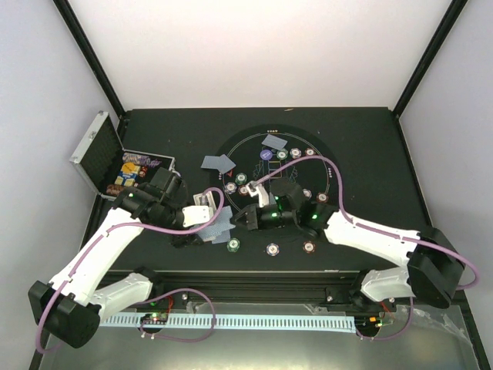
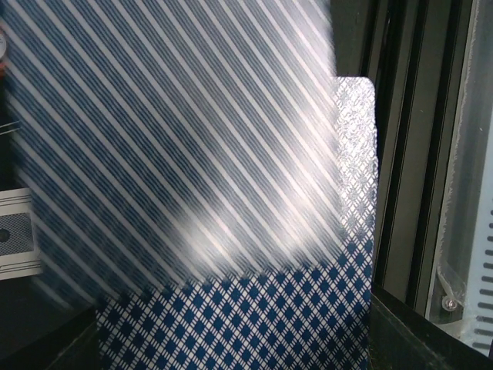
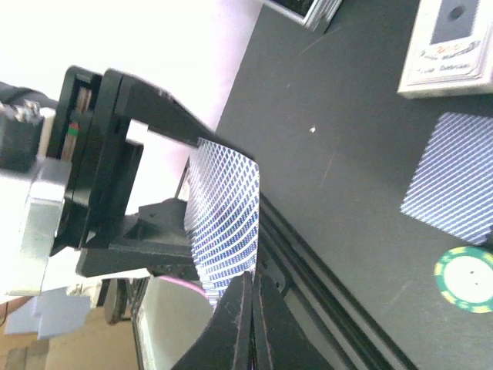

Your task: Distribute texas hold em gaming equipment

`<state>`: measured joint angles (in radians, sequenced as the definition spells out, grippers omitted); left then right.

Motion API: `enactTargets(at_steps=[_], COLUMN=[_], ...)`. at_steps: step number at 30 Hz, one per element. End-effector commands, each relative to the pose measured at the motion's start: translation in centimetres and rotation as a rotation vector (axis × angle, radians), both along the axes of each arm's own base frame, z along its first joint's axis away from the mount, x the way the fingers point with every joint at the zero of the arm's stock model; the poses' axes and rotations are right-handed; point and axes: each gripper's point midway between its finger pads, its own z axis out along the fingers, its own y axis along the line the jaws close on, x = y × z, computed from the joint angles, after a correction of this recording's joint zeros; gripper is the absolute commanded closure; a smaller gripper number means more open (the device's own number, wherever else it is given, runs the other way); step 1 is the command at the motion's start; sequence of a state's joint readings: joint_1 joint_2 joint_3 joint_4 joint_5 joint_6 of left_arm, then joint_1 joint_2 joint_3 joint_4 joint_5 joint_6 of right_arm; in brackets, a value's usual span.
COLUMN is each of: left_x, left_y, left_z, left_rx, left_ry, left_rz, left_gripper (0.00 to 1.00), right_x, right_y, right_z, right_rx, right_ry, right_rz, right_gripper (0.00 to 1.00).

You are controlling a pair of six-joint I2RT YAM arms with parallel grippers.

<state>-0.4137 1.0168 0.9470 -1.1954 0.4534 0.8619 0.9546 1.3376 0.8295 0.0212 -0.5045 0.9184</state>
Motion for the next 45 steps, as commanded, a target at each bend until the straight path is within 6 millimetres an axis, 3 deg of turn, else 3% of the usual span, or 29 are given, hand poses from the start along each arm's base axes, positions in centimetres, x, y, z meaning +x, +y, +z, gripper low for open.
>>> enactTargets(at_steps=[1,9,14,20,26,32,36,41,45], left_x=[0.2,0.1,0.0,0.1,0.1,-0.1,-0.1,-0.1,-0.1], left_y=[-0.5,-0.4,-0.5,-0.3,-0.3,-0.1,0.1,0.1,0.0], left_z=[1.4,1.2,1.2,1.0,1.0,0.9,1.0,1.0,1.0], left_rx=[-0.034,-0.031,-0.034,-0.024,-0.019,-0.013,-0.003,0.001,-0.005], left_ry=[-0.021,-0.016,-0.012,-0.014,-0.011,-0.002,-0.006,-0.006,-0.001], left_rz=[-0.010,-0.010,-0.009,-0.007,-0.005,0.000,0.002,0.000,-0.001], left_gripper=[0.98,0.98,0.99,0.98,0.98,0.98,0.99,0.98,0.98], right_x=[1.8,5.4,10.2,19.3,29.4,36.6,39.1,40.4,40.4], right_y=[-2.5,-7.3,-10.7,-13.5,-15.5,-16.1,-16.2,-16.9,-17.4], right_z=[0.9,2.6,2.4,0.4,-3.7,-7.9,-9.9,-10.8,-9.4], right_rx=[0.029,0.061,0.026,-0.070,-0.161,-0.244,-0.273,-0.313,-0.330], right_ry=[-0.008,-0.032,-0.049,-0.039,0.031,0.075,0.096,0.092,0.071], right_rz=[-0.075,-0.186,-0.282,-0.371,-0.447,-0.496,-0.520,-0.560,-0.570], right_gripper=[0.99,0.99,0.99,0.99,0.99,0.99,0.99,0.99,0.78])
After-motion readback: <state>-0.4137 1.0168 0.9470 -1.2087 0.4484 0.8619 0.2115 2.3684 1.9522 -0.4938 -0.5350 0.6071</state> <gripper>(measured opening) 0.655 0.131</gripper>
